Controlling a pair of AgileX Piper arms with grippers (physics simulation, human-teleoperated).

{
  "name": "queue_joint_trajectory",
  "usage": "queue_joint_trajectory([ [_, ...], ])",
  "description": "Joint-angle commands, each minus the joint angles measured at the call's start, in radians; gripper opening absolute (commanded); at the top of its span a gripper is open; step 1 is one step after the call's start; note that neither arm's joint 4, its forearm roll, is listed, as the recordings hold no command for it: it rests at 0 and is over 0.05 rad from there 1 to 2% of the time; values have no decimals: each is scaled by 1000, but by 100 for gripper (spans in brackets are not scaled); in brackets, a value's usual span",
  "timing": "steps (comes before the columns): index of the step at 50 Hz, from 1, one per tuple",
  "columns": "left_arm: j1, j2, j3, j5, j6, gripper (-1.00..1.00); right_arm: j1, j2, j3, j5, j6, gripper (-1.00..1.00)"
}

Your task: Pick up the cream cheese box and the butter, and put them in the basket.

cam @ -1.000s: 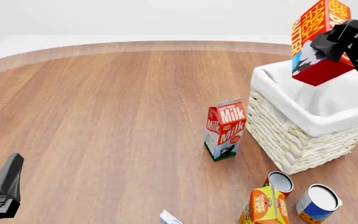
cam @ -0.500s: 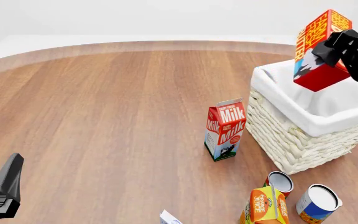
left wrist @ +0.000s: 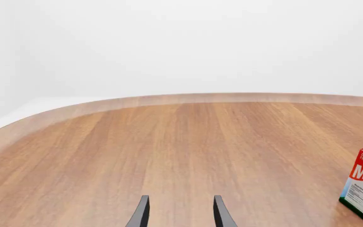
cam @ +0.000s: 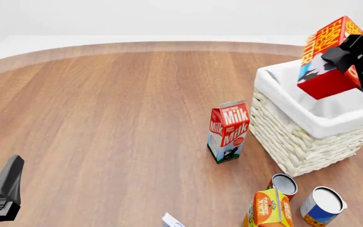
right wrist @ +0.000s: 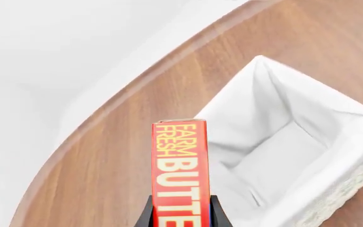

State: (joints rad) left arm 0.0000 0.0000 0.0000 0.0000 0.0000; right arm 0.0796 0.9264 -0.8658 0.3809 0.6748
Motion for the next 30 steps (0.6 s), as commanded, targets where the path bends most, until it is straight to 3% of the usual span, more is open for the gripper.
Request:
queue_joint_trajectory([
  [1, 0, 0, 0, 0, 0, 100, -11, -56, 27, -24, 95, -100],
  [8, 0, 0, 0, 0, 0, 100, -38, -51, 81, -68, 178, -100],
  [30, 0, 0, 0, 0, 0, 100, -64, -53, 68, -60, 174, -100],
])
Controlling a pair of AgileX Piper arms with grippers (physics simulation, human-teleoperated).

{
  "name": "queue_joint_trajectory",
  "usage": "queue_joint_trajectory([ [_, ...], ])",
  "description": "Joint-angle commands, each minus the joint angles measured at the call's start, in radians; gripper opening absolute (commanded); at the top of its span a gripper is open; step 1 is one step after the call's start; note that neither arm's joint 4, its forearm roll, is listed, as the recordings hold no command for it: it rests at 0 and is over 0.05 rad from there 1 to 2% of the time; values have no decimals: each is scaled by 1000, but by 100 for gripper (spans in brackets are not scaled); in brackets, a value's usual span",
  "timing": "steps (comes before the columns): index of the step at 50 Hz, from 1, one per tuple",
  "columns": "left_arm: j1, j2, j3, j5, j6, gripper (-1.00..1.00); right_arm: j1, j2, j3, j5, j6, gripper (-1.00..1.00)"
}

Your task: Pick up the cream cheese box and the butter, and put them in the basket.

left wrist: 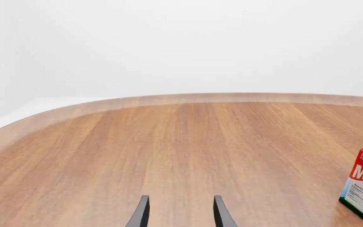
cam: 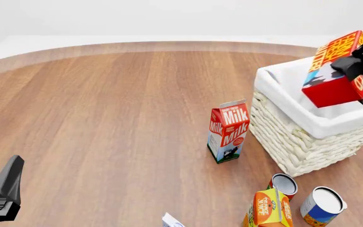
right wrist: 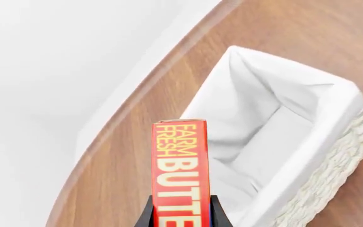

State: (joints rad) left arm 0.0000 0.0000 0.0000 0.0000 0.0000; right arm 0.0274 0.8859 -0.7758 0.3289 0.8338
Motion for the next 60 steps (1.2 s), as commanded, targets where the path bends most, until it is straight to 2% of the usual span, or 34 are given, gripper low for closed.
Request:
queue_joint_trajectory([
  [1, 0, 0, 0, 0, 0, 100, -11, -12, -26, -6, 15, -100],
  [16, 0, 0, 0, 0, 0, 100, -8, 21, 3, -56, 40, -100],
  [32, 0, 0, 0, 0, 0, 100, -21, 42, -8, -68, 36, -100],
  [60, 0, 0, 0, 0, 0, 100, -58, 99, 34, -146, 31, -100],
])
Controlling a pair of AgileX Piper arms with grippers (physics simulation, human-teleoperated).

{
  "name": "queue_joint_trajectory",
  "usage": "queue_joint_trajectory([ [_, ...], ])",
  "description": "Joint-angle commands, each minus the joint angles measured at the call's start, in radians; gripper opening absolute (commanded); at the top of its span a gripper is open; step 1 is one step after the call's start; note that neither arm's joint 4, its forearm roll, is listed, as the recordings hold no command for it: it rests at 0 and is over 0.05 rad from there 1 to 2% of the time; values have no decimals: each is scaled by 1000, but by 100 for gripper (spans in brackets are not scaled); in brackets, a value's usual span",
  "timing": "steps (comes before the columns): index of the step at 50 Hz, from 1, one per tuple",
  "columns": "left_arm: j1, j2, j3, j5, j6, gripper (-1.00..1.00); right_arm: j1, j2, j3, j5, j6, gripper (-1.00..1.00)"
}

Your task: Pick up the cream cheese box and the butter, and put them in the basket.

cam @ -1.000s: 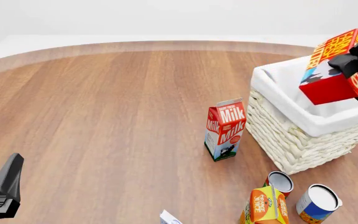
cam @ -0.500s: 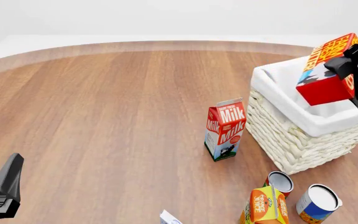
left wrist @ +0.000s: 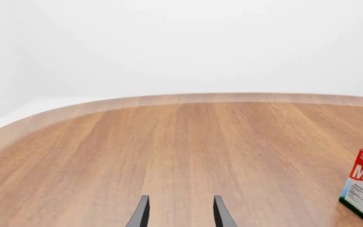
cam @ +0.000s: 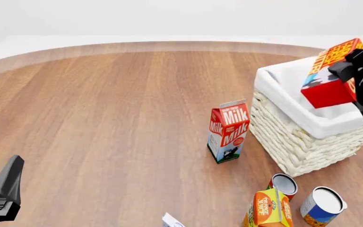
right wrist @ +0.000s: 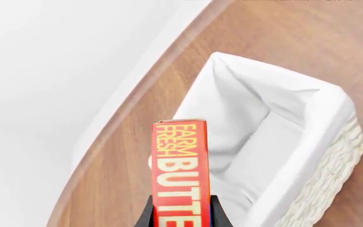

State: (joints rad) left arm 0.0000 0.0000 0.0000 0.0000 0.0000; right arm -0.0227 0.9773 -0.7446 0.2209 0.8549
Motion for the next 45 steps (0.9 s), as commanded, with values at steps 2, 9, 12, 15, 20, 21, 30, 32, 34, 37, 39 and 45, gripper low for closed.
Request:
queue_joint_trajectory([
  [2, 0, 0, 0, 0, 0, 100, -9, 13, 6, -46, 9, -100],
  [9, 0, 0, 0, 0, 0, 100, -11, 14, 8, -48, 12, -100],
  [12, 0, 0, 0, 0, 0, 100, -13, 21, 14, -60, 11, -100],
  [15, 0, 0, 0, 0, 0, 100, -13, 17, 10, -53, 15, -100],
  [20, 0, 0, 0, 0, 0, 100, -10, 18, 14, -57, 16, -100],
  [21, 0, 0, 0, 0, 0, 100, -10, 18, 14, -56, 16, -100],
  [30, 0, 0, 0, 0, 0, 100, -13, 16, 18, -56, 16, -100],
  [32, 0, 0, 0, 0, 0, 100, -13, 13, 15, -50, 18, -100],
  [34, 0, 0, 0, 0, 0, 100, -11, 10, 15, -48, 17, -100],
  [37, 0, 0, 0, 0, 0, 100, -9, 15, 19, -54, 19, -100],
  [39, 0, 0, 0, 0, 0, 100, -8, 12, 16, -53, 10, -100],
  [45, 0, 0, 0, 0, 0, 100, -27, 34, 10, -56, 8, 100],
])
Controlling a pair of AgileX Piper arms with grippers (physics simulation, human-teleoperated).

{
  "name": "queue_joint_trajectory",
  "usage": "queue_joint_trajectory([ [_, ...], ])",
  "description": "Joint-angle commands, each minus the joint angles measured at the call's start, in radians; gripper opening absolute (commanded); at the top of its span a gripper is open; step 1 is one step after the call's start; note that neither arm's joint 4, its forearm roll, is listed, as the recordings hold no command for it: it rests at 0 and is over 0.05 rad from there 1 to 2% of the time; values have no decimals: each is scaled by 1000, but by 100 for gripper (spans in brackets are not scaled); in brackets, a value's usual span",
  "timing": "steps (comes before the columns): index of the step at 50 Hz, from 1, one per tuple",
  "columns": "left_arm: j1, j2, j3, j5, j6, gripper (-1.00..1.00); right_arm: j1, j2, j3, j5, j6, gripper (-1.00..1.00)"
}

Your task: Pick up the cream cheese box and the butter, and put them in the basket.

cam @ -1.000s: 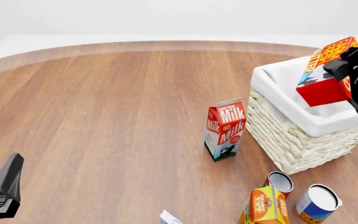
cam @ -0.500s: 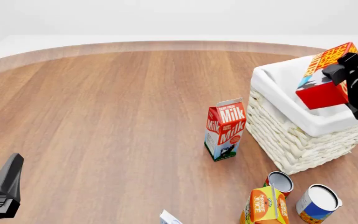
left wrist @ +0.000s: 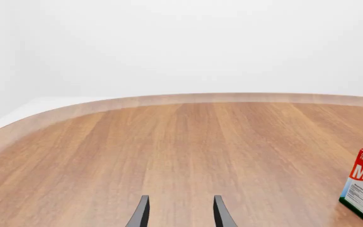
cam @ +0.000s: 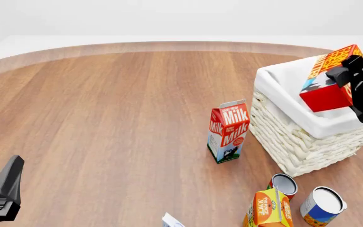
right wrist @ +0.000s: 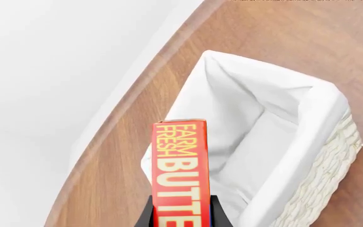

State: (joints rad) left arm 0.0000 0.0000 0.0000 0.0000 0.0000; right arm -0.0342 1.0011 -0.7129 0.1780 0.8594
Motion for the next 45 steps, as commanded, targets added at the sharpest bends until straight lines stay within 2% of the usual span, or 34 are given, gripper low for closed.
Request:
queue_joint_trajectory([
  [1, 0, 0, 0, 0, 0, 100, -16, 12, -20, -17, 7, 100],
  [29, 0, 0, 0, 0, 0, 100, 13, -9, -48, 23, -17, 100],
  [37, 0, 0, 0, 0, 0, 100, 83, -70, -86, 103, -58, 100],
  [41, 0, 0, 0, 0, 0, 100, 145, -98, -124, 165, -97, 100],
  [45, 0, 0, 0, 0, 0, 100, 201, -136, -144, 220, -114, 100],
])
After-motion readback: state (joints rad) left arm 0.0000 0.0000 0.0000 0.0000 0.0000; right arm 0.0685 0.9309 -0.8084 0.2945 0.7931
